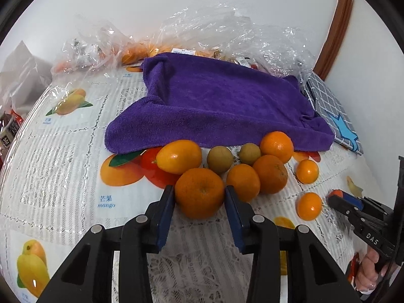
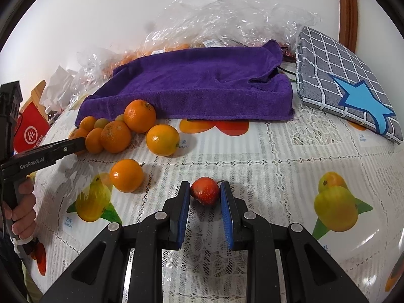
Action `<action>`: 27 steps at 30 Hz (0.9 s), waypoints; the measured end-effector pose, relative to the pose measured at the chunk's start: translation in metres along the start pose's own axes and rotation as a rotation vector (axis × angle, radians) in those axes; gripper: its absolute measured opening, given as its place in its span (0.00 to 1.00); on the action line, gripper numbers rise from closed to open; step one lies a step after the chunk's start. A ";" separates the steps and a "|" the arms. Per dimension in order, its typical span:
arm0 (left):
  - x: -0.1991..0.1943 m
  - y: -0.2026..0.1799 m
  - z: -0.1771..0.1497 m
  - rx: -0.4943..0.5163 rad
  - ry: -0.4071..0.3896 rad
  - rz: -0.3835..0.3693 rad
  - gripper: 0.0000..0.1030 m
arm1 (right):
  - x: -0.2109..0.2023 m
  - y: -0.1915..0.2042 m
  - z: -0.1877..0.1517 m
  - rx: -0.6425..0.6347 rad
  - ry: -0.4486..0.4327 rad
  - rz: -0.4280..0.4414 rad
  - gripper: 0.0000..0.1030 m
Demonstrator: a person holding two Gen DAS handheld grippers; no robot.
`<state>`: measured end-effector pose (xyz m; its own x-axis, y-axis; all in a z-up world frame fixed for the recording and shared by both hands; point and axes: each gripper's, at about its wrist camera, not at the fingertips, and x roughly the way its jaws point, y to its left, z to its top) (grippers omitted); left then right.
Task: Organize fruits
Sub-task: 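Lift and carry both held fruits over the purple towel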
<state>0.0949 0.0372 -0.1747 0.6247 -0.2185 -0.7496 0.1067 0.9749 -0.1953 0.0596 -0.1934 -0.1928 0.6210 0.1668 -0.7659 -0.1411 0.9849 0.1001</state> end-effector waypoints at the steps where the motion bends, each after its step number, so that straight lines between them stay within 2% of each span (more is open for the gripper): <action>1: -0.002 0.001 0.000 -0.006 0.001 -0.003 0.37 | -0.001 -0.001 0.000 0.004 -0.001 0.001 0.23; 5: -0.010 0.008 -0.001 -0.024 -0.006 -0.010 0.37 | -0.004 -0.008 -0.002 0.033 0.003 -0.015 0.23; 13: 0.002 0.012 -0.005 -0.059 0.025 -0.015 0.37 | -0.010 -0.011 -0.005 0.042 0.004 -0.019 0.23; 21: 0.005 0.001 -0.005 -0.019 0.014 0.043 0.39 | -0.010 -0.007 -0.005 0.035 0.005 -0.009 0.23; 27: -0.008 0.003 0.001 -0.031 0.005 0.002 0.37 | -0.021 -0.009 0.003 0.041 -0.024 -0.014 0.23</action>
<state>0.0910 0.0415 -0.1685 0.6210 -0.2164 -0.7533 0.0810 0.9737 -0.2129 0.0497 -0.2060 -0.1759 0.6409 0.1537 -0.7521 -0.1006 0.9881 0.1162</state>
